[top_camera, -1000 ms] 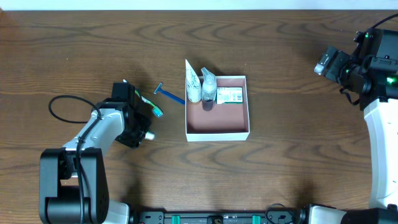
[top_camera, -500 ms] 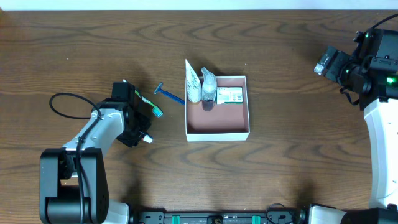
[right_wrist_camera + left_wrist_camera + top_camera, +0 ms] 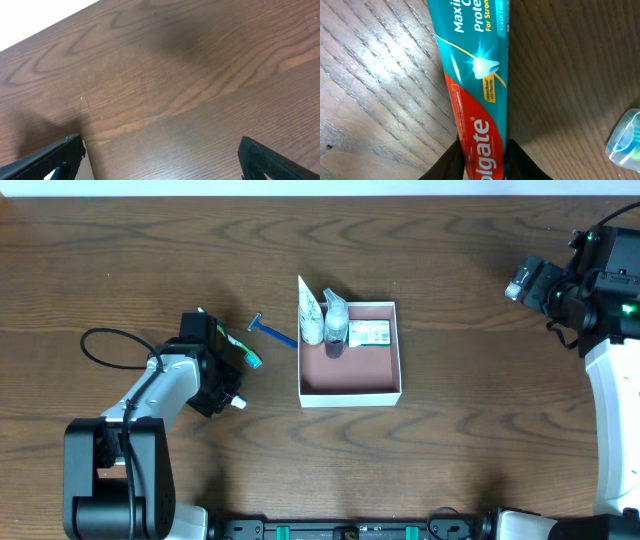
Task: Pack container
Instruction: 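Lift the Colgate tube with the left gripper, then carry the Colgate tube into the box and open the left gripper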
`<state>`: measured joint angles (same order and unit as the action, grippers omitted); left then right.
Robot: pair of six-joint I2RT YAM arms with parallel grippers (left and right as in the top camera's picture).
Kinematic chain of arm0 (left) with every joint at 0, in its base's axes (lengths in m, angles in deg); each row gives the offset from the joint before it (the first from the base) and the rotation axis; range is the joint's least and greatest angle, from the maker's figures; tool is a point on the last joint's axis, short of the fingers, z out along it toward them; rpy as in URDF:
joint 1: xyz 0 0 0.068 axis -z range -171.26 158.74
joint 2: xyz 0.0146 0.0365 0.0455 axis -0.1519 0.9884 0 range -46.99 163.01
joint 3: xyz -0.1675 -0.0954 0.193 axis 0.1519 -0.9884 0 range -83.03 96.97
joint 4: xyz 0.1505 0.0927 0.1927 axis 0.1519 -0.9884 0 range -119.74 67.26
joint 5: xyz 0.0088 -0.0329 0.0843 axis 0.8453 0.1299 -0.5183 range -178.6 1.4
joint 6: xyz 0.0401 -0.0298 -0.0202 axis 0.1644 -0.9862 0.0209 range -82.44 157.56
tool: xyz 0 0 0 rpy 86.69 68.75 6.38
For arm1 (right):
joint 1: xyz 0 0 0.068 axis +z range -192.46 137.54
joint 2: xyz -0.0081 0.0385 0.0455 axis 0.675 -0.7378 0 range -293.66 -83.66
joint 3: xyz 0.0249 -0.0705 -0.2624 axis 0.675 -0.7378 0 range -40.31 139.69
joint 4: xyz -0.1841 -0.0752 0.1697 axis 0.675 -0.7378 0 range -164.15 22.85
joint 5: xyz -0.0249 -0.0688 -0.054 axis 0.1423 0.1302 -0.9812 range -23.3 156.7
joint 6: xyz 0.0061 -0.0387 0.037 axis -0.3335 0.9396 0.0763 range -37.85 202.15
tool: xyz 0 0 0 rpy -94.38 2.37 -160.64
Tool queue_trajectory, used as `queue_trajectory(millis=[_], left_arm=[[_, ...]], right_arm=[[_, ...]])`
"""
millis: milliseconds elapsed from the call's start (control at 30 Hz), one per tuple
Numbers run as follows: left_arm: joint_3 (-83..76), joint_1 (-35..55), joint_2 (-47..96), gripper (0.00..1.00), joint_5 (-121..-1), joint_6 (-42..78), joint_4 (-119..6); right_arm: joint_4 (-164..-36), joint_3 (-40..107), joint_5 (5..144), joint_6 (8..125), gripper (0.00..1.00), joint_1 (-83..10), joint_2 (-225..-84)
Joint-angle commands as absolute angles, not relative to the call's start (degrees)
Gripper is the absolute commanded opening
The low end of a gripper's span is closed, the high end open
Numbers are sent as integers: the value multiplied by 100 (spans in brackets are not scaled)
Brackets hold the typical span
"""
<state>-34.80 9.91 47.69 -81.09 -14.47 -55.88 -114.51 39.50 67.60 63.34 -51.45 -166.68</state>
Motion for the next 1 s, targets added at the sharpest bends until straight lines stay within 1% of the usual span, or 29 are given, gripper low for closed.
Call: queue_trajectory(millis=[0,67,367,500,700,967], left_arm=[[-3555,971,4806,25,-8148,-1336,-5604],[-3526,971,4799,23,-8148,-1163,-5601],[-3240,971,4688,23,-7995,-48,-5680],[-2953,971,4524,23,-7869,432,-5936],[-2466,973,4082,23,-7836,1033,-6410],[-2084,1126,3269,23,-7549,1715,-6642]], right_arm=[[-11461,4022,6778,6399,99,-5180,-16653],[-11461,4022,6778,6399,99,-5178,-16653],[-11461,4022,6778,6399,99,-5178,-16653],[-11461,4022,6778,6399,99,-5178,-16653],[-11461,4022,6778,6399,99,-5178,-16653],[-11461,4022,6778,6399,99,-5178,-16653]])
